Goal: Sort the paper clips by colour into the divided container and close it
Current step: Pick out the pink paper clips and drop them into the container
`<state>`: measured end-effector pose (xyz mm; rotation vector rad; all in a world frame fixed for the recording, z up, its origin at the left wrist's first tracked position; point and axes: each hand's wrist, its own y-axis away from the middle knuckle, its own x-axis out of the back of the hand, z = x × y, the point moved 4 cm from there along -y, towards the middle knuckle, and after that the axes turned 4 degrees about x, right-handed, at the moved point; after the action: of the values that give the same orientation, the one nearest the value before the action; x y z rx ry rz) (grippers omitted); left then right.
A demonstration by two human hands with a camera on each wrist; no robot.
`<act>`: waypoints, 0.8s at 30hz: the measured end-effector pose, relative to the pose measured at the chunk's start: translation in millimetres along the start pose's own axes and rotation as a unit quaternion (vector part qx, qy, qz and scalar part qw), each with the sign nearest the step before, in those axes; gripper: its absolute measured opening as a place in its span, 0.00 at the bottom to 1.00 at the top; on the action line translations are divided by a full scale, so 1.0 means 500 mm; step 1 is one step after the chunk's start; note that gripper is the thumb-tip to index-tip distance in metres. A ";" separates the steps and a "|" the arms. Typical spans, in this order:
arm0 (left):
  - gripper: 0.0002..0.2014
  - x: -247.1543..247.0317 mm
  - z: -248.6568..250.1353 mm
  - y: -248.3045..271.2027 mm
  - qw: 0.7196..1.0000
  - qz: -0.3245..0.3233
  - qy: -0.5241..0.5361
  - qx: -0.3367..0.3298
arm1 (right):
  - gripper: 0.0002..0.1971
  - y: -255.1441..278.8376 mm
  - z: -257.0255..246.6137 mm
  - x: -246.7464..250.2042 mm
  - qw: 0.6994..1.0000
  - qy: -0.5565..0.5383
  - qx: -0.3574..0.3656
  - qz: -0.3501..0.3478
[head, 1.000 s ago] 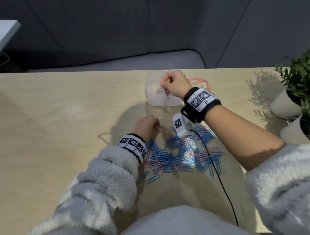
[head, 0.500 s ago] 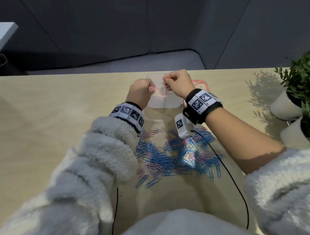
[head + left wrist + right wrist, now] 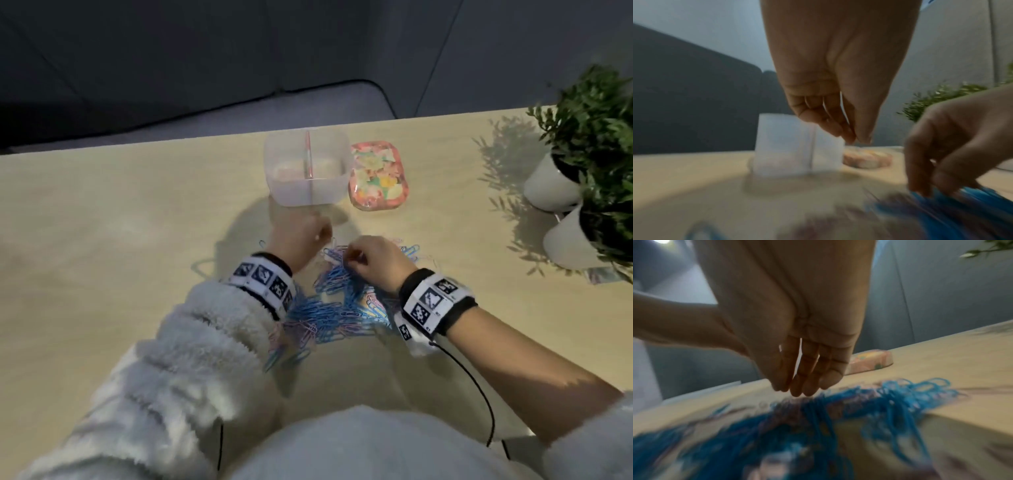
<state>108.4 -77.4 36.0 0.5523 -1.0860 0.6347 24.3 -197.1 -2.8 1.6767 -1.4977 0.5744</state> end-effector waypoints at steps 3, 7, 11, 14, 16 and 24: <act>0.08 -0.083 0.003 0.051 0.995 -0.097 0.000 0.005 | 0.09 0.034 0.010 -0.032 0.999 0.032 0.023 -0.020; 0.08 -0.120 0.005 0.104 0.993 -0.106 0.044 -0.024 | 0.05 0.059 0.025 -0.036 0.999 0.026 0.015 -0.018; 0.07 -0.110 -0.006 0.108 0.996 -0.073 0.059 -0.003 | 0.08 0.032 0.018 -0.001 0.998 0.007 -0.039 0.059; 0.09 -0.084 -0.029 0.085 0.996 -0.007 0.060 0.065 | 0.13 -0.009 0.003 0.007 0.997 0.024 -0.035 0.068; 0.11 -0.068 -0.056 0.073 0.993 0.016 0.020 0.113 | 0.16 -0.033 -0.002 -0.003 0.997 0.066 -0.023 0.021; 0.08 -0.069 -0.107 0.053 0.990 -0.026 0.012 0.140 | 0.11 -0.078 -0.019 0.002 0.996 0.088 0.006 0.000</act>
<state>111.7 -29.0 -12.7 0.8100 -0.9633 0.7520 63.7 -190.8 -6.5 1.5913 -1.3685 0.7135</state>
